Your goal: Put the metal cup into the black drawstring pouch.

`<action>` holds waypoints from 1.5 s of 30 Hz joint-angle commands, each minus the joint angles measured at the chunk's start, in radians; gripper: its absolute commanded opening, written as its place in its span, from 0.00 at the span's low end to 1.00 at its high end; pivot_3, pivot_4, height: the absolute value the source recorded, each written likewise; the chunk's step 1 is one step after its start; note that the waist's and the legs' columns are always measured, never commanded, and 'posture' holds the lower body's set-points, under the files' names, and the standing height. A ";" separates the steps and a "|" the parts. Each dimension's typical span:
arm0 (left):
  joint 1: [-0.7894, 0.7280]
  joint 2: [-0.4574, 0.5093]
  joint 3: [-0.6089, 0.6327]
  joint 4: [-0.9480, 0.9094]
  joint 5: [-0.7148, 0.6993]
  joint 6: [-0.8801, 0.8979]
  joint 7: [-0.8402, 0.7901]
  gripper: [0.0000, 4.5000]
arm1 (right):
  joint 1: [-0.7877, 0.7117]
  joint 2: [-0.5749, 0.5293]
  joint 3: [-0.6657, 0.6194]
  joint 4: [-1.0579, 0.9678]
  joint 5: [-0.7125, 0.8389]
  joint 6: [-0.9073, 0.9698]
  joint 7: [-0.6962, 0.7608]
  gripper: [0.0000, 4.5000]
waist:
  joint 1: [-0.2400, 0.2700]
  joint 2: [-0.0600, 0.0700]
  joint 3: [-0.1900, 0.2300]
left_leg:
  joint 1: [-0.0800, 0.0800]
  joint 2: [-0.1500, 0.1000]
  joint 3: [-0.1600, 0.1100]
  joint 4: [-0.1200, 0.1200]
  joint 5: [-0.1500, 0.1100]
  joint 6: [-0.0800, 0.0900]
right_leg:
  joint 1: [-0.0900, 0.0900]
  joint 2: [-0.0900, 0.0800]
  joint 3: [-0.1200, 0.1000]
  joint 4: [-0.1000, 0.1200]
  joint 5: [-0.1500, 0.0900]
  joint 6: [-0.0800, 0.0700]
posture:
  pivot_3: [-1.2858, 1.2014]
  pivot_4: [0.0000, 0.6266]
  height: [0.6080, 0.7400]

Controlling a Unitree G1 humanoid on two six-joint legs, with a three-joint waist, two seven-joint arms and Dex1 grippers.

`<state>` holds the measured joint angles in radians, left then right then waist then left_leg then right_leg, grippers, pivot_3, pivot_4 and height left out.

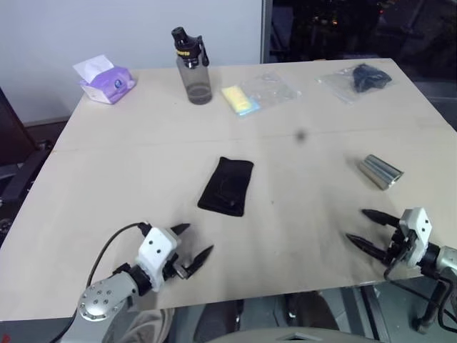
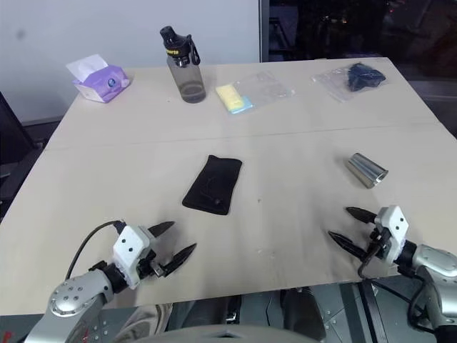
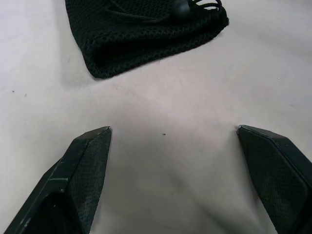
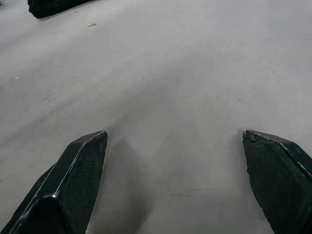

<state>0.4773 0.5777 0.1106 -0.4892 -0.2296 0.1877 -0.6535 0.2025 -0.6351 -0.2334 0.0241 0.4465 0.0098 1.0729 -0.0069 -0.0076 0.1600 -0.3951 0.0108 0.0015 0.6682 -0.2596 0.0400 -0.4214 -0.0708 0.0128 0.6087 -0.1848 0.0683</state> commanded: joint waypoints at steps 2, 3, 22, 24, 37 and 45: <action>-0.004 0.040 0.017 0.011 0.019 -0.022 -0.025 0.95 | 0.044 0.022 -0.014 -0.082 0.025 -0.013 -0.008 1.00 | 0.000 0.000 0.000 | 0.000 0.000 0.000 0.000 0.000 0.000 | 0.000 0.000 0.000 0.000 0.000 0.000 | 0.52 0.24 1.00; -0.011 0.043 0.025 0.013 0.008 -0.024 -0.032 0.95 | 0.053 0.028 -0.012 -0.097 0.030 -0.012 -0.009 1.00 | 0.000 0.000 0.000 | 0.000 0.000 0.000 0.000 0.000 0.000 | 0.000 0.000 0.000 0.000 0.000 0.000 | 0.52 0.24 1.00; -0.462 0.073 -0.037 0.377 0.021 -0.137 -0.165 0.95 | 0.234 0.080 0.113 -0.461 0.039 -0.017 -0.052 1.00 | 0.023 -0.003 0.001 | -0.001 0.000 0.000 0.000 0.000 0.000 | 0.000 0.000 -0.001 0.000 0.000 0.000 | 0.52 0.24 1.00; -0.497 0.062 -0.048 0.397 0.002 -0.124 -0.186 0.95 | 0.244 0.081 0.110 -0.461 0.038 -0.023 -0.062 1.00 | 0.023 -0.003 0.001 | -0.001 0.000 0.000 0.000 0.000 0.000 | 0.000 0.000 -0.001 0.000 0.000 0.000 | 0.52 0.24 1.00; -0.584 0.080 -0.087 0.444 -0.014 -0.064 -0.260 0.95 | 0.279 0.098 0.122 -0.467 0.033 -0.043 -0.096 1.00 | 0.021 -0.003 0.001 | -0.001 0.000 0.000 0.001 0.000 0.000 | 0.000 0.000 0.000 0.000 0.000 0.000 | 0.52 0.24 1.00; -0.617 0.034 -0.101 0.463 -0.007 -0.051 -0.240 0.80 | 0.281 0.106 0.142 -0.480 0.025 -0.042 -0.116 1.00 | 0.021 -0.004 0.000 | -0.001 0.000 0.000 0.001 0.000 0.000 | 0.000 0.000 0.000 0.000 0.000 0.000 | 0.52 0.24 1.00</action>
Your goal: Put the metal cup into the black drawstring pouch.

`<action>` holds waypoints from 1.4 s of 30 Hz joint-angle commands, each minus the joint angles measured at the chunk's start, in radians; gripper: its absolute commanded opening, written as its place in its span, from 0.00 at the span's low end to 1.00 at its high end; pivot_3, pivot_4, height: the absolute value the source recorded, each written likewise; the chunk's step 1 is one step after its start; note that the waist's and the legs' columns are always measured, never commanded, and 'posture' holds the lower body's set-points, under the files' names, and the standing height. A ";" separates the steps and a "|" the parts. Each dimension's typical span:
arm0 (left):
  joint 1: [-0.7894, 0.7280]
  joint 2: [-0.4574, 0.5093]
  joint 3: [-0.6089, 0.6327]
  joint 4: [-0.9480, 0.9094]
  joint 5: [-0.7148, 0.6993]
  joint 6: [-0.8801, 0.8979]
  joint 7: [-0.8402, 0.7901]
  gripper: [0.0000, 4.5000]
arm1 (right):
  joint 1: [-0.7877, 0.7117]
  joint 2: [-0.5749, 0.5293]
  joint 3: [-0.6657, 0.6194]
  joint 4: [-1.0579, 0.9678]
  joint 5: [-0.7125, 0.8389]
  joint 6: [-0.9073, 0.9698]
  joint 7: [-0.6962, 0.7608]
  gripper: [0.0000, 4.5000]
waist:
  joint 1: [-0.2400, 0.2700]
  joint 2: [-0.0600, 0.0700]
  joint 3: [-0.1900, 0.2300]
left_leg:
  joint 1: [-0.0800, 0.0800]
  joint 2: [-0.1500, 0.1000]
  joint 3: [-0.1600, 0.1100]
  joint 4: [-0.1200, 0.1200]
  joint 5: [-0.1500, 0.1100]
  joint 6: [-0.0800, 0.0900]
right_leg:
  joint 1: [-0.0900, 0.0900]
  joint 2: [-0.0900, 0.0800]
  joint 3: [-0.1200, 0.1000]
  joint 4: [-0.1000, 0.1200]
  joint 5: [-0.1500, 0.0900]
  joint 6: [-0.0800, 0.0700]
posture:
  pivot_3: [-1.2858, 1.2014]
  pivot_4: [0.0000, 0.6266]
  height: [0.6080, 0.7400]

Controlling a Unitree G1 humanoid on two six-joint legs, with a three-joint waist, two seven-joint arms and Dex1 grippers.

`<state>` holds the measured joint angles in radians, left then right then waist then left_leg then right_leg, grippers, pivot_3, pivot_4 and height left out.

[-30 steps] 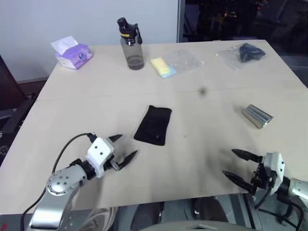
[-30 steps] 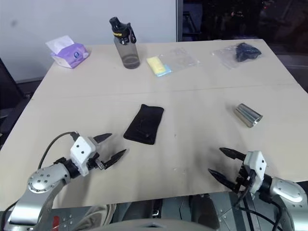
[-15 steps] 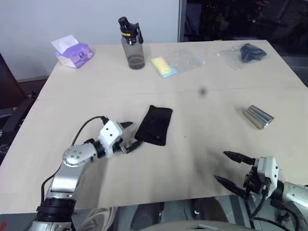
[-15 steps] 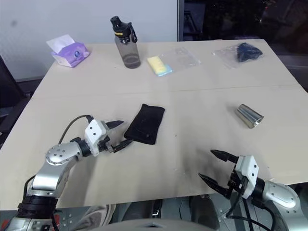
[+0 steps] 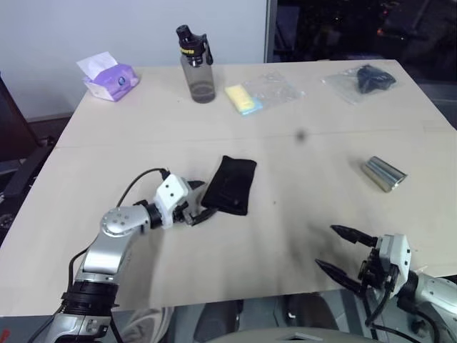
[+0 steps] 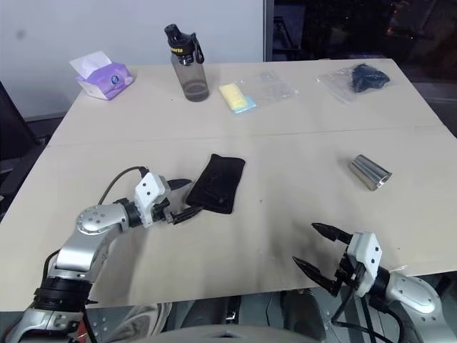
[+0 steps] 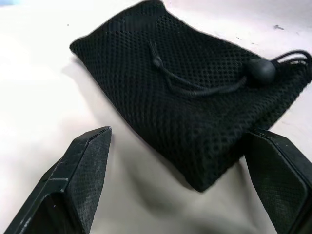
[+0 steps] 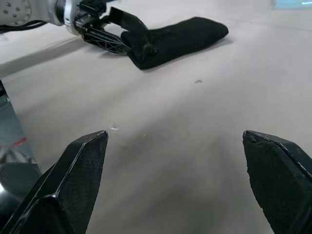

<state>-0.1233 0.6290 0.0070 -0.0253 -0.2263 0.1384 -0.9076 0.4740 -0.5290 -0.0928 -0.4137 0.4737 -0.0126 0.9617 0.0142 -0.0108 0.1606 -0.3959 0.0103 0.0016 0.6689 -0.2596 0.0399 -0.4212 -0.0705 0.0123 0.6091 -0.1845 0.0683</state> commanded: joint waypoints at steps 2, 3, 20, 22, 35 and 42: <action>-0.027 -0.030 -0.010 0.009 -0.003 -0.008 0.016 0.59 | 0.021 0.000 0.012 -0.049 -0.008 -0.022 -0.006 1.00 | 0.000 0.000 0.000 | 0.000 0.000 0.000 0.000 0.000 0.000 | 0.000 0.000 0.000 0.000 0.000 0.000 | 0.52 0.24 1.00; -0.033 -0.037 -0.014 0.016 -0.001 -0.012 0.016 0.48 | 0.022 0.002 0.012 -0.051 -0.010 -0.023 -0.011 1.00 | 0.001 -0.001 0.000 | 0.000 0.000 0.000 0.000 0.000 0.000 | 0.000 0.000 0.000 0.000 0.000 0.000 | 0.52 0.24 1.00; -0.141 -0.139 -0.081 -0.120 0.028 0.168 0.144 0.02 | -0.075 0.056 -0.265 0.082 -0.039 0.055 -0.348 1.00 | 0.000 -0.001 -0.001 | 0.000 -0.003 0.000 0.001 0.000 0.000 | 0.001 0.001 0.000 0.001 0.000 0.000 | 0.52 0.24 1.00; -0.150 -0.169 -0.089 -0.143 0.026 0.202 0.182 0.02 | -0.097 0.064 -0.280 0.102 -0.039 0.075 -0.385 1.00 | 0.000 -0.001 -0.001 | 0.000 -0.003 0.000 0.001 0.000 0.000 | 0.001 0.001 0.000 0.001 0.001 -0.001 | 0.52 0.24 1.00; -0.212 -0.270 -0.152 -0.162 0.072 0.297 0.310 0.00 | -0.506 0.093 -0.266 0.520 -0.048 0.112 -0.454 0.94 | -0.002 -0.001 0.000 | 0.002 -0.004 0.003 0.002 0.000 0.000 | 0.005 0.003 0.001 0.001 0.003 -0.004 | 0.52 0.24 1.00; -0.223 -0.268 -0.149 -0.146 0.097 0.283 0.325 0.00 | -0.570 0.091 -0.270 0.608 -0.053 0.052 -0.404 0.32 | -0.002 0.000 -0.001 | 0.001 -0.004 0.002 0.001 0.000 0.000 | 0.005 0.003 0.001 0.000 0.003 -0.004 | 0.52 0.24 1.00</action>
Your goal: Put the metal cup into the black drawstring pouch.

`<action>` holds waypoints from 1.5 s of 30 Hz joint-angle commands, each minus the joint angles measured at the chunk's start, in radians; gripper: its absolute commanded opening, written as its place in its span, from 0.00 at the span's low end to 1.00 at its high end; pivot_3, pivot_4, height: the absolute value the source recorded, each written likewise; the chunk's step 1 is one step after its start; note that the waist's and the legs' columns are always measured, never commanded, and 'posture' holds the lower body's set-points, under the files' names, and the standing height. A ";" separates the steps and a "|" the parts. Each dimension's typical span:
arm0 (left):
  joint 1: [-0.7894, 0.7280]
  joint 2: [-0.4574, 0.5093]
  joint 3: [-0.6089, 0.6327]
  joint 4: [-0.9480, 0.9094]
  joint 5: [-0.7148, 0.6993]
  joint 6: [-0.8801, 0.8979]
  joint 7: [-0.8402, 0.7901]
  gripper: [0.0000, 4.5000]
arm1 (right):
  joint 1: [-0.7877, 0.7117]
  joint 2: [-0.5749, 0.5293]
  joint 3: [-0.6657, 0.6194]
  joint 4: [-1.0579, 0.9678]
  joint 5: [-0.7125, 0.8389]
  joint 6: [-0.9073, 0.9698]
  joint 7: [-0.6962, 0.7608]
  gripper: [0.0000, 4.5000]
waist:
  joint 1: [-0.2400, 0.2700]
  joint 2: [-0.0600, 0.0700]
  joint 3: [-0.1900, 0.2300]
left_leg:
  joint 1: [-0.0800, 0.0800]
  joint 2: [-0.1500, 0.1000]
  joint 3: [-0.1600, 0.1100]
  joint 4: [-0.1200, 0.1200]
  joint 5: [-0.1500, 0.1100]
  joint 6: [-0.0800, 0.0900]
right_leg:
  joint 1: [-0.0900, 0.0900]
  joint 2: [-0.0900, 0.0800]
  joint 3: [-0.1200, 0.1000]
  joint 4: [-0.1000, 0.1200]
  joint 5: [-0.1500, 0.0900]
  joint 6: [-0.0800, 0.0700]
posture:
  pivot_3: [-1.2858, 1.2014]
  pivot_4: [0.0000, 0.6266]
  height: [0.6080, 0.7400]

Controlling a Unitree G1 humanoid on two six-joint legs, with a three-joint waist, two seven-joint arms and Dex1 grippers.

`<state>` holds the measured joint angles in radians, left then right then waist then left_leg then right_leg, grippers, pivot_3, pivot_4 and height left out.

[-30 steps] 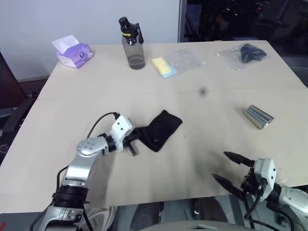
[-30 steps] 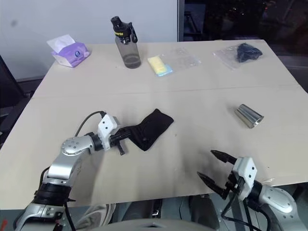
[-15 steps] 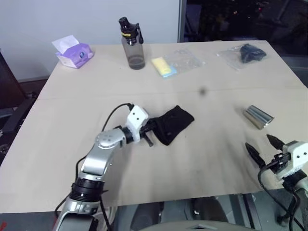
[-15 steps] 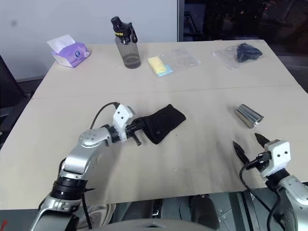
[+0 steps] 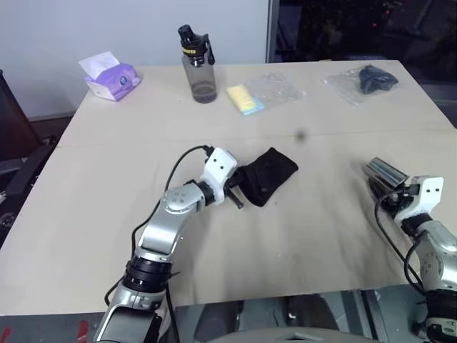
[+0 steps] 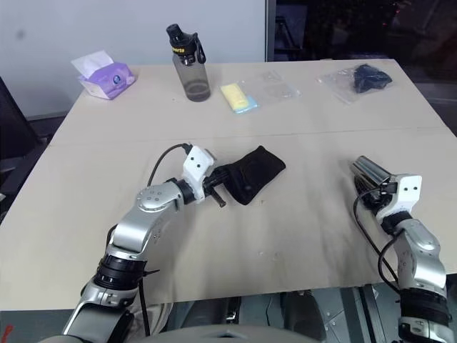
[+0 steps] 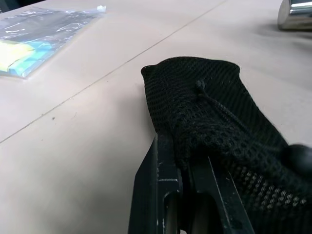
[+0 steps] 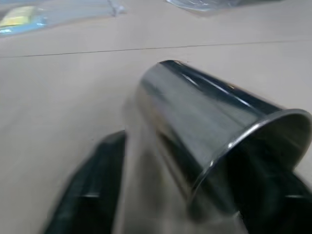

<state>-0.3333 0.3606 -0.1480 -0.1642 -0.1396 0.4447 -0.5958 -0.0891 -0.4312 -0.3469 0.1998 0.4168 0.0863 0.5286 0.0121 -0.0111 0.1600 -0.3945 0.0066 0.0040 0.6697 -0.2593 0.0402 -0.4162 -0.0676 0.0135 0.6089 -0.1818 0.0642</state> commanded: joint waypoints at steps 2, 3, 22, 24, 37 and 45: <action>-0.013 0.000 0.002 0.000 0.017 -0.025 0.020 0.00 | -0.002 -0.005 -0.009 -0.007 -0.001 -0.063 0.042 0.11 | -0.001 0.000 0.000 | 0.000 0.000 0.000 0.000 0.000 0.000 | 0.000 0.000 0.000 0.000 0.000 0.000 | 0.52 0.24 1.00; -0.015 -0.001 0.000 0.003 0.019 -0.023 0.021 0.00 | 0.004 -0.004 -0.006 -0.012 -0.005 -0.072 0.047 0.01 | -0.001 0.000 0.000 | 0.000 0.000 0.000 0.000 0.000 0.000 | 0.000 0.000 0.000 0.000 0.000 0.000 | 0.52 0.24 1.00; -0.181 -0.091 0.060 0.007 -0.134 0.292 0.038 0.00 | 0.118 -0.099 0.483 -0.701 -0.005 0.146 0.289 0.01 | -0.013 0.001 0.002 | 0.001 0.000 -0.009 0.002 0.000 0.000 | 0.001 0.003 0.000 0.001 -0.002 0.004 | 0.52 0.24 1.00; -0.194 -0.085 0.061 -0.009 -0.151 0.330 0.034 0.00 | 0.095 -0.089 0.503 -0.684 -0.034 0.132 0.280 0.01 | -0.011 0.001 0.002 | 0.000 0.000 -0.009 0.002 0.000 0.000 | 0.001 0.003 -0.001 0.001 -0.002 0.004 | 0.52 0.24 1.00; -0.238 -0.092 0.087 -0.042 -0.210 0.456 0.084 0.00 | 0.015 -0.066 0.588 -0.670 -0.096 0.186 0.266 0.01 | -0.013 -0.002 0.003 | 0.000 0.000 -0.009 0.002 0.000 0.000 | 0.001 0.003 0.000 0.001 -0.001 0.002 | 0.52 0.24 1.00; -0.223 -0.104 0.089 -0.067 -0.242 0.484 0.086 0.00 | -0.061 0.018 0.582 -0.551 -0.196 0.160 0.157 0.01 | -0.018 -0.002 0.003 | -0.001 0.000 -0.009 0.001 0.000 -0.001 | 0.001 0.003 -0.001 0.001 0.000 0.000 | 0.52 0.24 1.00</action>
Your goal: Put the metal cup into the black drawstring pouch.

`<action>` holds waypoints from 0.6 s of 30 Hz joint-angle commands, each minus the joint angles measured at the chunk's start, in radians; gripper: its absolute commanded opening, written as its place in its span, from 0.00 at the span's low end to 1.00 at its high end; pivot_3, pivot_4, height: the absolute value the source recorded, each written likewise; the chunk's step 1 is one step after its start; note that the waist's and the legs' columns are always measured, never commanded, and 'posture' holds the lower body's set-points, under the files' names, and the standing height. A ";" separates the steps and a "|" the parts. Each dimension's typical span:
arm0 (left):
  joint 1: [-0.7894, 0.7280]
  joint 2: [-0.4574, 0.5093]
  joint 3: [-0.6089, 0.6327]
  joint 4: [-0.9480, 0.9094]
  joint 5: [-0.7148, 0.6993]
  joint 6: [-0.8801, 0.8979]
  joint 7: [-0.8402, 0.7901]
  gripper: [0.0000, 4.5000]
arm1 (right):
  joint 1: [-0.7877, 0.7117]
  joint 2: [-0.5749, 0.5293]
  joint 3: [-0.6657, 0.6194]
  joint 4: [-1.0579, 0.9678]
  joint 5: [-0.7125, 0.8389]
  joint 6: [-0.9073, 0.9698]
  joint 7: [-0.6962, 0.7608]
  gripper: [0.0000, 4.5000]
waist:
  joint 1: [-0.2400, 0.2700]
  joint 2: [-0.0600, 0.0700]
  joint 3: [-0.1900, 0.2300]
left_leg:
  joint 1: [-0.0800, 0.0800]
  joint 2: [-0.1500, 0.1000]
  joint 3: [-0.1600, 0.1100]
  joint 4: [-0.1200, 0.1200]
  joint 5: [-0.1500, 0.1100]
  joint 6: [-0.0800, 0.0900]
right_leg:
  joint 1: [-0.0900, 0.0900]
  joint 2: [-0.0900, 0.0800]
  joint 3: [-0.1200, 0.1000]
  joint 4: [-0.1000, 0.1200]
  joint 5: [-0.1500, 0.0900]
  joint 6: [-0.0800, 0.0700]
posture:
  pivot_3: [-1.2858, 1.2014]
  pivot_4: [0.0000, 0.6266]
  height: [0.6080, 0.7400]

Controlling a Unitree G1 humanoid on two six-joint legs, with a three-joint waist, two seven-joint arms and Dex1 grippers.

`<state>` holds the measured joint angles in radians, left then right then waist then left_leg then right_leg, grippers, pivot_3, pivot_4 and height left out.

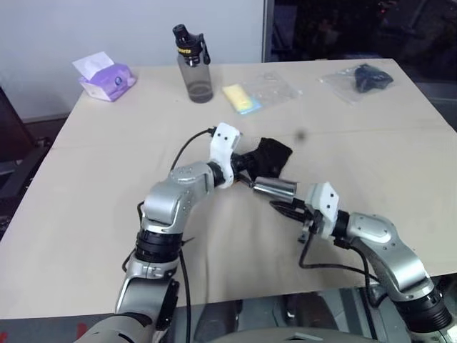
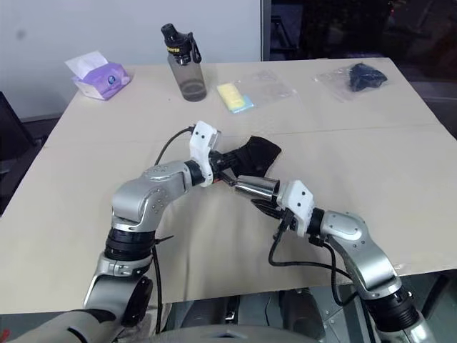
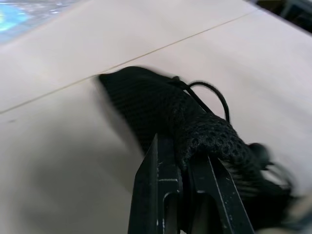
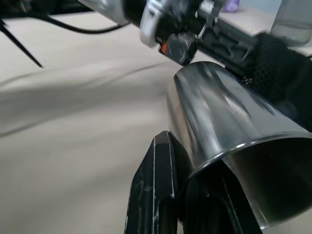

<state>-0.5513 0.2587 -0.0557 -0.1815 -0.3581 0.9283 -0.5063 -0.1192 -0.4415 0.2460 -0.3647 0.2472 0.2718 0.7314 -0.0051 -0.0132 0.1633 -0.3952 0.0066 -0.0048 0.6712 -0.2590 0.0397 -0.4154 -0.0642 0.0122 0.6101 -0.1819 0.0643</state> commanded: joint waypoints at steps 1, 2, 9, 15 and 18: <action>-0.003 -0.001 -0.005 -0.054 -0.026 0.001 -0.005 0.00 | -0.041 0.042 -0.015 0.025 -0.029 -0.026 -0.057 0.01 | -0.002 0.000 0.000 | 0.000 0.000 0.000 0.000 0.000 0.000 | 0.000 0.000 0.000 0.000 0.000 0.000 | 0.52 0.24 1.00; 0.000 -0.001 -0.006 -0.058 -0.030 0.003 -0.006 0.00 | -0.055 0.060 -0.020 0.042 -0.033 -0.028 -0.072 0.01 | -0.002 0.000 0.000 | 0.000 0.000 0.000 0.000 0.000 0.000 | 0.000 0.000 0.001 0.000 0.000 0.000 | 0.52 0.24 1.00; 0.003 -0.002 -0.016 -0.057 -0.031 -0.003 0.002 0.00 | -0.117 0.151 -0.031 0.103 -0.049 -0.028 -0.140 0.01 | -0.005 0.000 0.000 | 0.000 0.000 0.000 0.000 0.000 -0.001 | 0.000 0.000 0.000 0.000 0.000 0.000 | 0.52 0.24 1.00; 0.002 -0.006 -0.016 -0.058 -0.033 -0.001 0.005 0.00 | -0.133 0.154 0.009 0.120 -0.119 -0.029 -0.156 0.01 | -0.006 0.000 0.000 | 0.000 0.000 0.000 0.000 0.000 -0.001 | 0.000 0.000 0.000 0.000 0.000 0.000 | 0.52 0.24 1.00; -0.004 -0.007 -0.011 -0.054 -0.039 0.003 0.006 0.00 | -0.140 0.126 0.037 0.144 -0.175 -0.060 -0.139 0.01 | -0.006 0.000 0.000 | 0.000 0.000 0.000 0.000 0.000 -0.001 | 0.000 0.000 0.000 0.000 0.000 0.000 | 0.52 0.24 1.00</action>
<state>-0.5438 0.2657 -0.0497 -0.1886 -0.3659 0.9334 -0.4852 -0.2332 -0.3134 0.2589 -0.2123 0.0996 0.2481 0.5820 -0.0107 -0.0131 0.1634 -0.3952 0.0063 -0.0045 0.6707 -0.2587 0.0391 -0.4156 -0.0644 0.0127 0.6101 -0.1817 0.0641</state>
